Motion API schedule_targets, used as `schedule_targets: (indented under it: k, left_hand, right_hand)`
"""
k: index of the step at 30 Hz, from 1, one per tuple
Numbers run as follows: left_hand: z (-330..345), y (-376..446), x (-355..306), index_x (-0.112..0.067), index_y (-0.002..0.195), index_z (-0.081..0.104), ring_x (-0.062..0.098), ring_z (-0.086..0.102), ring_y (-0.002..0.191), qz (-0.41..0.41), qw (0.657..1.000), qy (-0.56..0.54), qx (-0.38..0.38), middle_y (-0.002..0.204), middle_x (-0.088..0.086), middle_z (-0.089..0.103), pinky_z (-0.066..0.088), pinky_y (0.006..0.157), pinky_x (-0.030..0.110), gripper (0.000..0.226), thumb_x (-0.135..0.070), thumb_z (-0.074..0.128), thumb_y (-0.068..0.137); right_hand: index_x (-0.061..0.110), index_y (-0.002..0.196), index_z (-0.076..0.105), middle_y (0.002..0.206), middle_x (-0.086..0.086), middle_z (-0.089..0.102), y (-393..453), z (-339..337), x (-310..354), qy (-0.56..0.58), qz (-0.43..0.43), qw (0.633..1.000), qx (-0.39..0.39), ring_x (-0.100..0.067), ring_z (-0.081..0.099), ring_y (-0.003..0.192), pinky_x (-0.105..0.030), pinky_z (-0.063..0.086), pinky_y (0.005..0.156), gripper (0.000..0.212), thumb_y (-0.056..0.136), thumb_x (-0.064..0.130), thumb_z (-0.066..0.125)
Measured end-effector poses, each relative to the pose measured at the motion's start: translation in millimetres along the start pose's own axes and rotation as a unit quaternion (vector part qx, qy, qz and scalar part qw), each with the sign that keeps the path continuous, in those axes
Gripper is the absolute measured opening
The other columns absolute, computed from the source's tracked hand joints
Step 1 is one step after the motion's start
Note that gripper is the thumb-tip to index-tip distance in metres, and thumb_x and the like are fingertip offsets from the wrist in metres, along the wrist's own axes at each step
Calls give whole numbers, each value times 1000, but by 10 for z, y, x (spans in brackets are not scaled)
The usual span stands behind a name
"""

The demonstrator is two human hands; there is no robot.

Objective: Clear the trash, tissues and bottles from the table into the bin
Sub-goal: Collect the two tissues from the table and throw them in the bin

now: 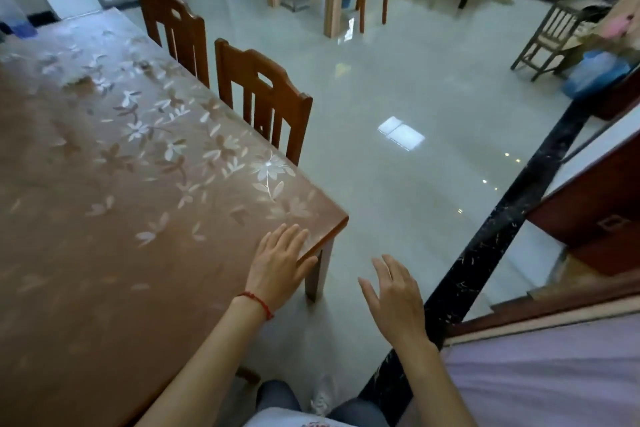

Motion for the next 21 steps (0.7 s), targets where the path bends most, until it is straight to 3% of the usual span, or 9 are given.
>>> schedule_targets:
  k: [8, 15, 21]
  left_hand:
    - [256, 424, -669, -19, 141, 27, 22, 17, 141, 70, 997, 2, 33, 150, 3, 30, 11, 117, 39, 57, -47, 33, 92]
    - [464, 788, -1112, -15, 137, 36, 28, 28, 137, 123, 991, 1, 49, 144, 10, 41, 21, 114, 43, 58, -48, 40, 90]
    - [566, 1207, -1369, -12, 132, 43, 33, 37, 133, 149, 987, 4, 53, 138, 14, 48, 29, 109, 46, 55, -46, 46, 89]
  right_hand:
    - [2, 121, 56, 126, -21, 57, -58, -199, -698, 5, 80, 997, -19, -34, 51, 120, -46, 42, 99, 44, 87, 29, 61]
    - [5, 130, 47, 138, -16, 47, -33, -327, -1162, 6, 137, 990, -16, -28, 38, 132, -40, 31, 107, 48, 92, 35, 51]
    - [2, 127, 50, 135, -19, 50, 199, -435, -1477, 12, 168, 985, -29, -30, 42, 130, -43, 34, 105, 48, 90, 31, 56]
Point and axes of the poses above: each hand's wrist, its own y-axis towards the middle knuckle, its own z-axis out of the palm, x = y × z, the point moved 6 cm from there along y, towards the middle knuckle
